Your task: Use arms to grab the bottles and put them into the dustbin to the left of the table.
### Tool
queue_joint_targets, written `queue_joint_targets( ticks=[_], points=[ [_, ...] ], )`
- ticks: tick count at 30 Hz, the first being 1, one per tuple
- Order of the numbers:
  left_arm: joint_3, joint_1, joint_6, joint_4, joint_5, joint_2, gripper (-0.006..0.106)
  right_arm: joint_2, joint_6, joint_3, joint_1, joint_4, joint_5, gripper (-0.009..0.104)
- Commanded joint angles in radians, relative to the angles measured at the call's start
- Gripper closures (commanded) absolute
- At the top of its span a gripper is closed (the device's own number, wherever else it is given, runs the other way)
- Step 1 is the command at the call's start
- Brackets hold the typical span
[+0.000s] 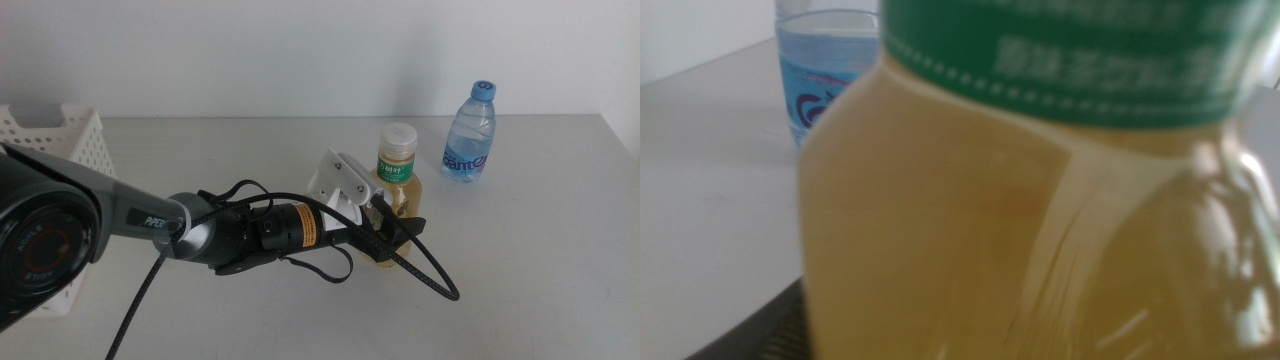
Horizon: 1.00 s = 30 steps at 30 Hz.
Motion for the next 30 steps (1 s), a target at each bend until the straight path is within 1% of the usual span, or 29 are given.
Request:
queue_joint_targets(
  ticks=[1, 4, 6, 7, 9, 11, 12, 14, 16, 18, 20, 24, 30],
  points=[
    [-0.040, -0.009, -0.019, -0.045, -0.072, -0.041, 0.008, -0.021, -0.012, -0.010, -0.004, -0.005, -0.073, 0.025],
    [-0.046, -0.013, -0.020, -0.064, -0.091, -0.033, 0.010, -0.021, -0.012, -0.010, -0.004, -0.005, -0.073, 0.025],
    [-0.046, -0.011, -0.020, -0.073, -0.091, -0.033, 0.016, -0.021, -0.012, -0.010, -0.004, -0.005, -0.073, 0.025],
    [-0.046, -0.008, -0.023, -0.073, -0.091, -0.033, 0.021, -0.021, -0.012, -0.010, -0.004, -0.005, -0.073, 0.025],
    [-0.046, -0.008, -0.038, -0.070, -0.089, -0.033, 0.037, -0.021, -0.012, -0.010, -0.004, -0.005, -0.073, 0.025],
    [-0.046, -0.008, -0.042, -0.052, -0.084, -0.034, 0.058, -0.021, -0.012, -0.010, -0.004, -0.005, -0.073, 0.025],
    [-0.046, -0.003, -0.043, -0.037, -0.081, -0.038, 0.067, -0.021, -0.012, -0.010, -0.004, -0.005, -0.073, 0.025],
    [-0.041, 0.006, -0.082, 0.027, -0.077, -0.067, 0.087, -0.021, -0.012, -0.010, -0.004, -0.005, -0.073, 0.025],
    [-0.041, 0.014, -0.145, 0.094, -0.029, -0.121, 0.101, -0.021, -0.012, -0.010, -0.004, -0.005, -0.073, 0.025],
    [-0.041, 0.015, -0.191, 0.120, 0.085, -0.185, 0.102, -0.021, -0.012, -0.010, -0.004, -0.005, -0.073, 0.025],
    [-0.042, 0.015, -0.225, 0.122, 0.256, -0.263, 0.102, -0.021, -0.012, -0.010, -0.004, -0.005, -0.073, 0.025],
    [-0.042, 0.013, -0.229, 0.116, 0.517, -0.402, 0.102, -0.021, -0.012, -0.010, -0.004, -0.005, -0.073, 0.025],
    [-0.042, 0.013, -0.228, 0.113, 0.738, -0.567, 0.102, -0.021, -0.012, -0.010, -0.004, -0.005, -0.073, 0.025]
  ],
)
